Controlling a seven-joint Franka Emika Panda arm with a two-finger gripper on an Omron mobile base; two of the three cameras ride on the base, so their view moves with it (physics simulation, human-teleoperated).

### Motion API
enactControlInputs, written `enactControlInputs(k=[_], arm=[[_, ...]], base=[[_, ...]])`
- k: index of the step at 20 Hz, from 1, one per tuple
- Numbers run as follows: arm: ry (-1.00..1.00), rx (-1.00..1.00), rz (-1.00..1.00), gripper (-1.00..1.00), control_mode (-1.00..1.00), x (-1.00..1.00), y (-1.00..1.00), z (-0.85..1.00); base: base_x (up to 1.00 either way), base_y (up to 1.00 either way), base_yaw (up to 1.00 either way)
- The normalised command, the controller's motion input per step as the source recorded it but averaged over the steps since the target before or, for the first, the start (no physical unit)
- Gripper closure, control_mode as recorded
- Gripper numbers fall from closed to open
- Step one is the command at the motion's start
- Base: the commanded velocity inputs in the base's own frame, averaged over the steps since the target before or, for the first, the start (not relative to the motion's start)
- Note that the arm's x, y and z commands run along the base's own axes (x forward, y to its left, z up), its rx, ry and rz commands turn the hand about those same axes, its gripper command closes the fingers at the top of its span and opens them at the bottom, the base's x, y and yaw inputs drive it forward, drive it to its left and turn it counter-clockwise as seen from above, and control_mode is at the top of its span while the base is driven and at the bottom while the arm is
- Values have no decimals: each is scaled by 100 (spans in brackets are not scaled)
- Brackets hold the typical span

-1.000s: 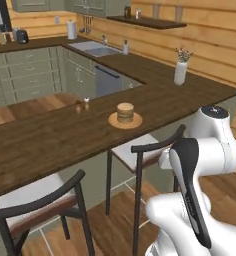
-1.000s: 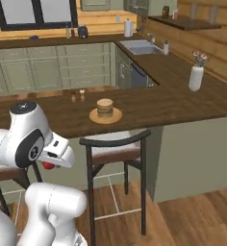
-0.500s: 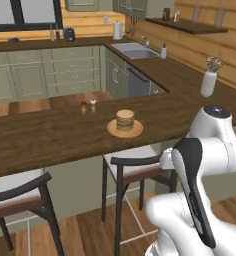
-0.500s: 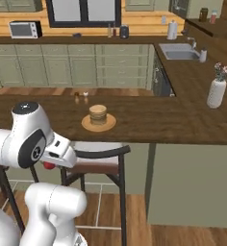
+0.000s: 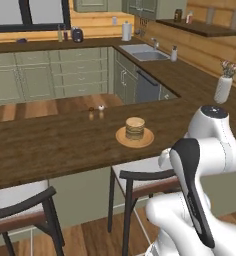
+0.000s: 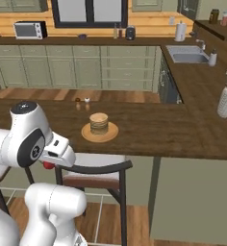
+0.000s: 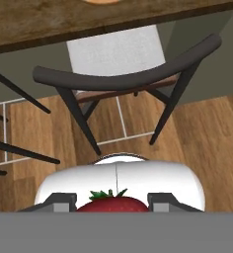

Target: Take the strawberry from the fridge and place it on top of the pancake, located on the dining counter.

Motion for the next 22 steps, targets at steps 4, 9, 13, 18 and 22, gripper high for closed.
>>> enactControlInputs(k=[4, 9, 13, 18, 22], arm=[[0, 0, 0, 100, 100, 0, 0, 0], [0, 0, 0, 100, 100, 0, 0, 0], [0, 0, 0, 100, 100, 0, 0, 0], [0, 0, 0, 100, 100, 0, 0, 0], [0, 0, 0, 100, 100, 0, 0, 0]], base=[[50, -59, 5], [39, -72, 3], [23, -39, 0], [17, 0, 0], [45, 0, 0]])
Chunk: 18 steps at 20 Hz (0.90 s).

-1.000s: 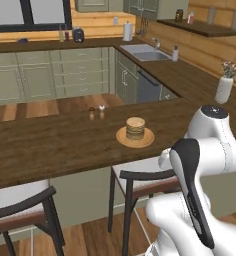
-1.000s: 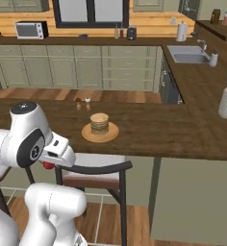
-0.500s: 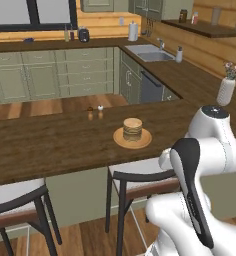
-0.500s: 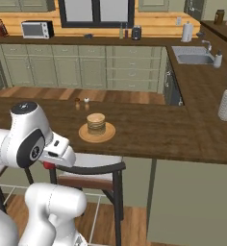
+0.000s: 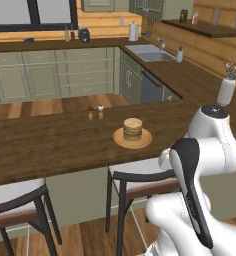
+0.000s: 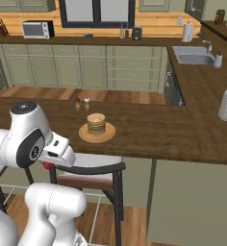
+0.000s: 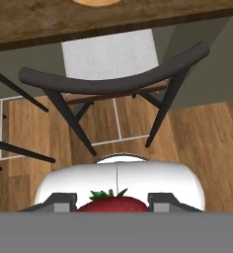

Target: Take the strawberry from the fridge and place it on top of the pancake, located on the dining counter.

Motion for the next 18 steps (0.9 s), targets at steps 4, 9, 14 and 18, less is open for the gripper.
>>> enactControlInputs(k=[4, 9, 14, 18], arm=[[-17, 0, 1, 100, -100, 90, 0, 9], [-10, 0, 2, 100, -100, 100, 3, 28], [-5, 0, 1, 100, -100, 100, 0, 16], [-12, 0, 5, 100, -100, 100, 0, 0]], base=[[0, 0, 0], [0, 0, 0], [0, 0, 0], [0, 0, 0]])
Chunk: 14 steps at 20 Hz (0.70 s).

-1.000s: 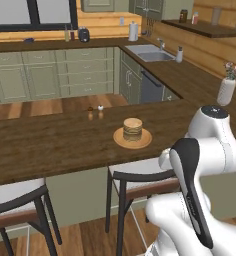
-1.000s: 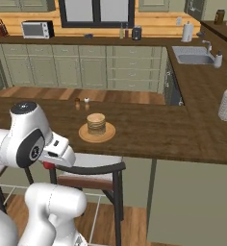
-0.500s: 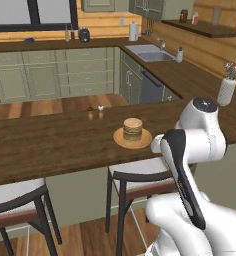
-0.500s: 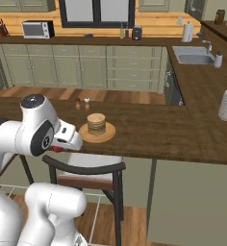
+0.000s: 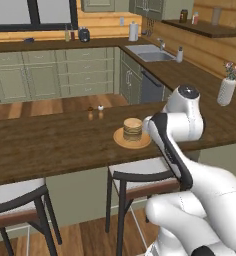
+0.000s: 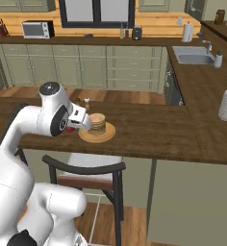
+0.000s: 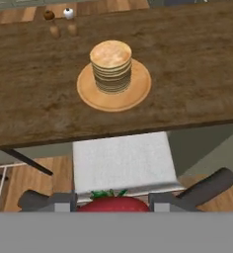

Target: Take the strawberry from the fridge and place it on top of the pancake, located on the dining counter.

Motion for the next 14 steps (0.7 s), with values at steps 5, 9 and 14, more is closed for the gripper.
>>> enactControlInputs(k=[5, 9, 14], arm=[[-15, 0, 9, 100, -100, 100, 0, 0], [0, 0, 1, 100, -100, 100, 0, 0], [22, 0, 0, 100, -100, 100, 0, -1]], base=[[0, 0, 0], [0, 0, 0], [0, 0, 0]])
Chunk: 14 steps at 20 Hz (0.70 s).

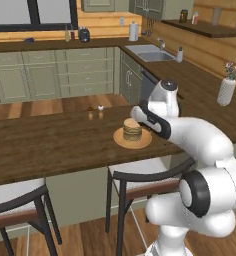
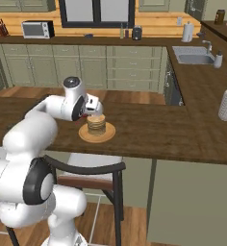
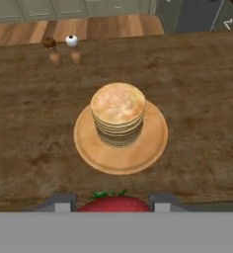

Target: Take the strawberry from the fridge and place it on top of the pancake, located on the dining counter.

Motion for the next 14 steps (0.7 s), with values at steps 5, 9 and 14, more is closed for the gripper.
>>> enactControlInputs(k=[5, 9, 14], arm=[[21, 0, 0, 100, -100, 100, 0, -33], [1, 0, 0, 100, -100, 95, 0, -54], [0, -1, 0, 100, -100, 83, 0, -73]], base=[[0, 0, 0], [0, 0, 0], [0, 0, 0]])
